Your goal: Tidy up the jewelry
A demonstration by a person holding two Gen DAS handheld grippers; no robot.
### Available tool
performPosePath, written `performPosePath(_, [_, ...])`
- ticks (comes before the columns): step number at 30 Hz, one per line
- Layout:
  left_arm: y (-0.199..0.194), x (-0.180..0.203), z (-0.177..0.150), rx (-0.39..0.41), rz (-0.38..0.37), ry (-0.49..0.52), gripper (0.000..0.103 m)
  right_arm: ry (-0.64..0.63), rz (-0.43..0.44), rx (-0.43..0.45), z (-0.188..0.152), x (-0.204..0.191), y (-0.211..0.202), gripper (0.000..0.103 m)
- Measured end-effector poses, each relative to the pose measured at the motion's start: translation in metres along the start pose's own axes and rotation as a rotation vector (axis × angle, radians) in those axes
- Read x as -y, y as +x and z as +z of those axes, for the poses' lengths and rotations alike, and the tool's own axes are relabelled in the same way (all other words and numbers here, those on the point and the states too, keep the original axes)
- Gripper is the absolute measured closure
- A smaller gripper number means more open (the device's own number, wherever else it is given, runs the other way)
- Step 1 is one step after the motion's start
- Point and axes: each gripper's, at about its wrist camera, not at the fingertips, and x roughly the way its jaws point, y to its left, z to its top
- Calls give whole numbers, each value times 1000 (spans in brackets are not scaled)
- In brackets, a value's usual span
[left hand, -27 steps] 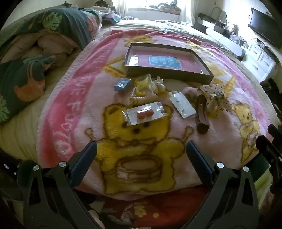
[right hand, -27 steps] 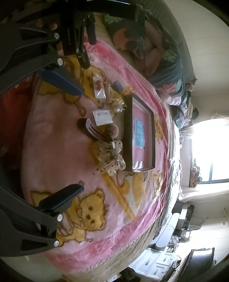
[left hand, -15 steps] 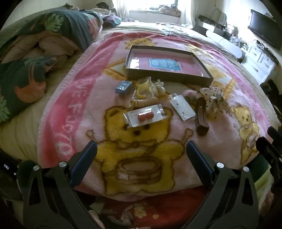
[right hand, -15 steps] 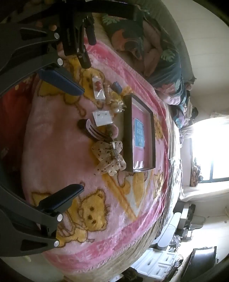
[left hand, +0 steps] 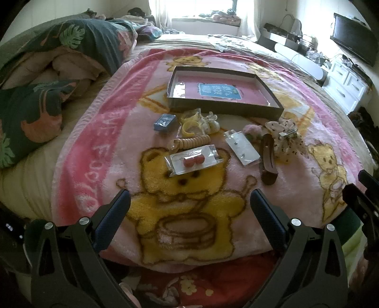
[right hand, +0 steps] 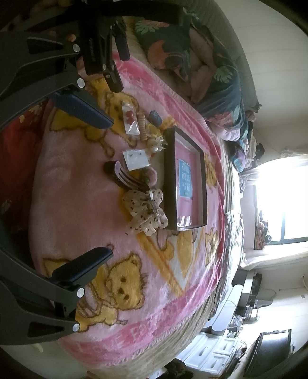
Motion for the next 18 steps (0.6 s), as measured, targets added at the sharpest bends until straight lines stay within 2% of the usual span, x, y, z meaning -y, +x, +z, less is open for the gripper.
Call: performPosePath(18, [-2,0,1,7,-1,1,8,8,4,2,0,0,-2,4])
